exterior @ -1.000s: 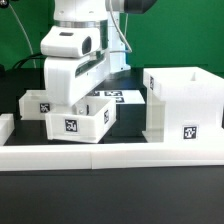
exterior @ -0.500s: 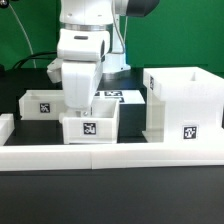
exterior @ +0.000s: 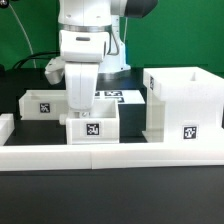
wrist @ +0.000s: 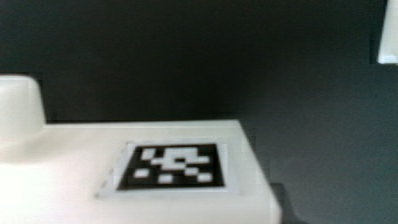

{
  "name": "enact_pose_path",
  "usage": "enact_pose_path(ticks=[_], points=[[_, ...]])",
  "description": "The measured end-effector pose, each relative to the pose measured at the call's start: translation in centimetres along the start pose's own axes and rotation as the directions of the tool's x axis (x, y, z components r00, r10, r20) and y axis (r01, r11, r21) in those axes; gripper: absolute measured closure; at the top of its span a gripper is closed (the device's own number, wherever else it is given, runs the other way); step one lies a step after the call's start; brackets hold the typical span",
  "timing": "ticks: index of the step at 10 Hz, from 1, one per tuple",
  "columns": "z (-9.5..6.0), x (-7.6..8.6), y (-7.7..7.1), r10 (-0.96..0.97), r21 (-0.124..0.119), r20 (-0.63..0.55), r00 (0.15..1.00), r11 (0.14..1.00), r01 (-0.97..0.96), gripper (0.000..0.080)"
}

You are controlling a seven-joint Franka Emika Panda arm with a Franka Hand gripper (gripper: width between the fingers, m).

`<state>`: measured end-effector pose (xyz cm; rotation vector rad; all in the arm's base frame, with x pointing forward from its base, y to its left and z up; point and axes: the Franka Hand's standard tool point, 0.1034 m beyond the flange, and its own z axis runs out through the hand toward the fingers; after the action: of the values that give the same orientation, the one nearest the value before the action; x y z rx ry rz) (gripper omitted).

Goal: Assemble drawer

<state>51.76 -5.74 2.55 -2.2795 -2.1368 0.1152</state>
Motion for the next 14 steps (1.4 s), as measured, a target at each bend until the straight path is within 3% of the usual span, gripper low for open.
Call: enact_pose_path(ticks=[5, 6, 8, 12, 14], points=[[0.2, 2.2, 1.5, -0.019, -0.014, -0.014, 1.000, 1.000, 0.019, 0.0758], [0.3, 2.0, 1.7, -0.015, -0.045, -0.015, 1.000, 0.999, 0.015, 0.0758], [0.4, 2.0, 1.6, -0.011, -0.070, -0.016, 1.000, 0.998, 0.010, 0.0758], [0.3, 3.8, 2.2, -0.077, -0.078, 0.008, 0.997, 0.994, 0.077, 0.0758], [0.8, 4.6, 2.3, -0.118, -0.066, 0.024, 0.993, 0.991, 0.119, 0.0758]])
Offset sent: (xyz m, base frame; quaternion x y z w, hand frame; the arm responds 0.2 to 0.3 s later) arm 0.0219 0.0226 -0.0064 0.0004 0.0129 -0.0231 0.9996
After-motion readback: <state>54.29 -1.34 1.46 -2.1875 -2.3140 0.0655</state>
